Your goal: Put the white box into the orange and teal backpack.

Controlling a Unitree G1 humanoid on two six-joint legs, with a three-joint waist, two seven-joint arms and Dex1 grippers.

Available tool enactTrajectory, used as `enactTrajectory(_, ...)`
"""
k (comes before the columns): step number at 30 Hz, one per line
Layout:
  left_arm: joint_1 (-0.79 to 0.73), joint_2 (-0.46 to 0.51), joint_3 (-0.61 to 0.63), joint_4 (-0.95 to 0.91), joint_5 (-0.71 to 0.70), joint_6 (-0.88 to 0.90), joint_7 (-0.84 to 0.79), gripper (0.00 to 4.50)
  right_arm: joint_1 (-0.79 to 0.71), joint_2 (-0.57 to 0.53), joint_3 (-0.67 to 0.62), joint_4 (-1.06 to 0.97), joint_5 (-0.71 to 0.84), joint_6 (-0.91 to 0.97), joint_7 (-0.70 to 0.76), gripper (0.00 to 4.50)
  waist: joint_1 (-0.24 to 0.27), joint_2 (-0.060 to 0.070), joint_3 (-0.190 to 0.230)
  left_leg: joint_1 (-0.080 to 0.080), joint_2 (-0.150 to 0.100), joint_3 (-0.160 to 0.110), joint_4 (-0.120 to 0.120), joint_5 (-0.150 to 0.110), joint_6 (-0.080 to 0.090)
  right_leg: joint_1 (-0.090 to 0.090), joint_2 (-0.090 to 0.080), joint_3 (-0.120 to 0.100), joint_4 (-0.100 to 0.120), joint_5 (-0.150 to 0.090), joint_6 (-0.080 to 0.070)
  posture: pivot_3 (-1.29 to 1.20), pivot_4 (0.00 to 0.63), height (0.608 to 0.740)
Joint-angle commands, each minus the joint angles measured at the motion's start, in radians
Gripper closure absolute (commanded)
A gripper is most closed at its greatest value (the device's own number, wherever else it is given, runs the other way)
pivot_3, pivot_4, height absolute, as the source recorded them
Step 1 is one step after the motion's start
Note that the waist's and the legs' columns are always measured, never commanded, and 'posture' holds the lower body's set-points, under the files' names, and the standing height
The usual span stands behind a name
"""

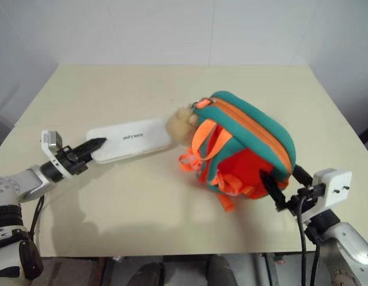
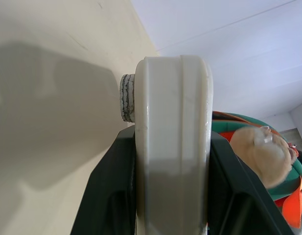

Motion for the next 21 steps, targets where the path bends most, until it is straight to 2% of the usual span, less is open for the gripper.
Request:
enactTrajectory(1,-0.021,0.005,0.038,-0.008,-0.002,-0.001,-0.032,3.17,0.016,-0.039,-0.052,-0.004,0.024,-0.019,0.024,0.00,0.000,0.000,0.000,0.000,0.000,0.000,0.000,0.000,0.000,0.000,0.000,0.000,0.000,0.000,0.000,0.00,0.150,0.740)
enactTrajectory(6,-0.021,0.002,0.037,-0.006,0.009,-0.003,-0.043,3.17,0.047,-0.095,-0.108,0.025,0.036,-0.028,0.073,0.00,0.000,-0.001,0.000,0.001,0.000,0.000,0.000,0.000,0.000,0.001,0.000,0.000,0.000,0.000,0.000,0.00,0.150,0.740)
enactTrajectory(12,-0.028,0.001,0.033,0.001,0.026,-0.005,-0.059,3.17,0.138,-0.212,-0.191,0.025,0.100,0.065,0.134,0.00,0.002,-0.001,0.000,0.001,0.000,0.000,0.001,0.000,0.000,0.003,0.000,-0.001,-0.002,0.000,0.000,0.00,0.150,0.740)
enactTrajectory(18,-0.031,-0.002,0.031,0.006,0.041,-0.005,-0.074,3.17,0.235,-0.291,-0.200,0.021,0.063,0.099,0.207,0.00,0.003,-0.001,-0.001,0.002,0.000,0.000,0.001,0.000,0.001,0.005,0.000,0.000,-0.003,0.001,0.001,0.00,0.150,0.740)
enactTrajectory(21,-0.028,-0.001,0.033,0.006,0.048,-0.002,-0.080,3.17,0.280,-0.309,-0.200,-0.025,0.101,0.134,0.240,0.00,0.001,-0.001,-0.001,0.002,0.000,0.000,0.001,0.000,0.001,0.005,0.000,0.000,-0.003,0.001,0.001,0.00,0.150,0.740)
